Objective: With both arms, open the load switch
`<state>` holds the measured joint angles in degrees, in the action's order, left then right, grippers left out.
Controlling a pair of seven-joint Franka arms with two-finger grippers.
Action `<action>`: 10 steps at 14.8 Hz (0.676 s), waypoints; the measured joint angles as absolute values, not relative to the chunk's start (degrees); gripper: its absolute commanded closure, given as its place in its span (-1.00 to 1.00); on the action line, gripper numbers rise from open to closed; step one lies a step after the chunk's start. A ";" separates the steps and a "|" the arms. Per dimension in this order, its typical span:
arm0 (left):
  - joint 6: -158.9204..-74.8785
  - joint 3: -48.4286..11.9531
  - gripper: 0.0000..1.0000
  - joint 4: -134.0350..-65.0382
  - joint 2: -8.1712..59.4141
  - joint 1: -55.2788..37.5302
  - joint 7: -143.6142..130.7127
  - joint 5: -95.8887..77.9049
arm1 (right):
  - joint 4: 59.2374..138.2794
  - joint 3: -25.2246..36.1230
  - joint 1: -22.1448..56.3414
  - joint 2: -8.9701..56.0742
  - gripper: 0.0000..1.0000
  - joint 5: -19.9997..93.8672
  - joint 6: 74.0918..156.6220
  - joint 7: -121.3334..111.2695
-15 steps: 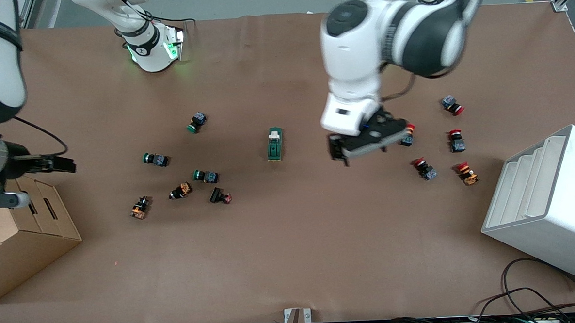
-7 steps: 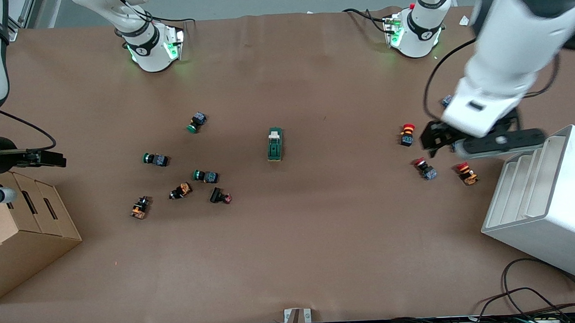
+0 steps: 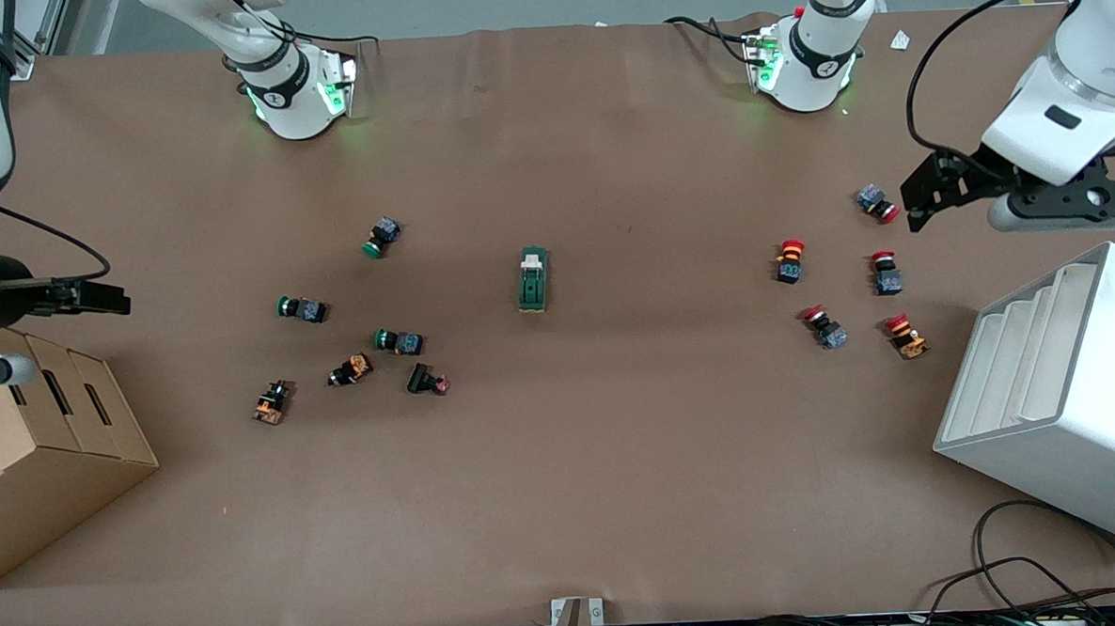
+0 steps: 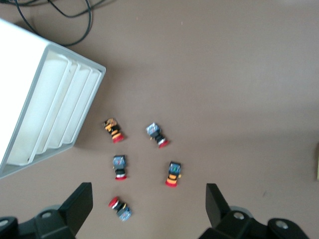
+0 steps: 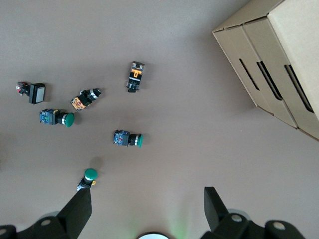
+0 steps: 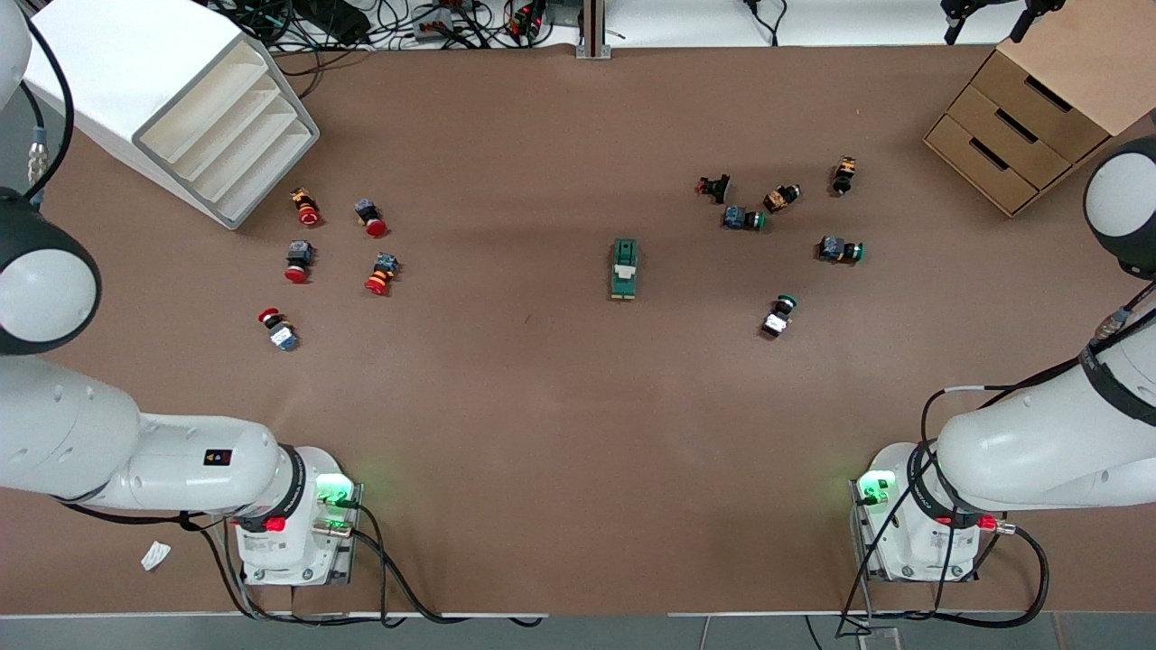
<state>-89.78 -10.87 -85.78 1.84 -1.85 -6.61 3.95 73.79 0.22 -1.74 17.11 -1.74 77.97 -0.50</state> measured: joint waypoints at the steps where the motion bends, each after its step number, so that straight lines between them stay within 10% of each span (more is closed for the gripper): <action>1: -89.24 -10.33 -1.00 -86.99 0.81 -1.89 -5.87 3.08 | 73.80 0.21 -1.74 16.53 -1.00 -1.74 77.56 -0.50; 10: -89.09 -7.97 -1.00 -93.60 -4.99 -0.80 -4.29 1.02 | 82.27 -0.18 -1.47 5.32 -1.00 -1.64 77.89 -1.25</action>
<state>-89.09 -7.97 -93.60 -4.99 -0.80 -4.29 1.02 82.27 -0.18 -1.47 5.32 -1.64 77.89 -1.25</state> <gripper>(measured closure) 0.000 0.000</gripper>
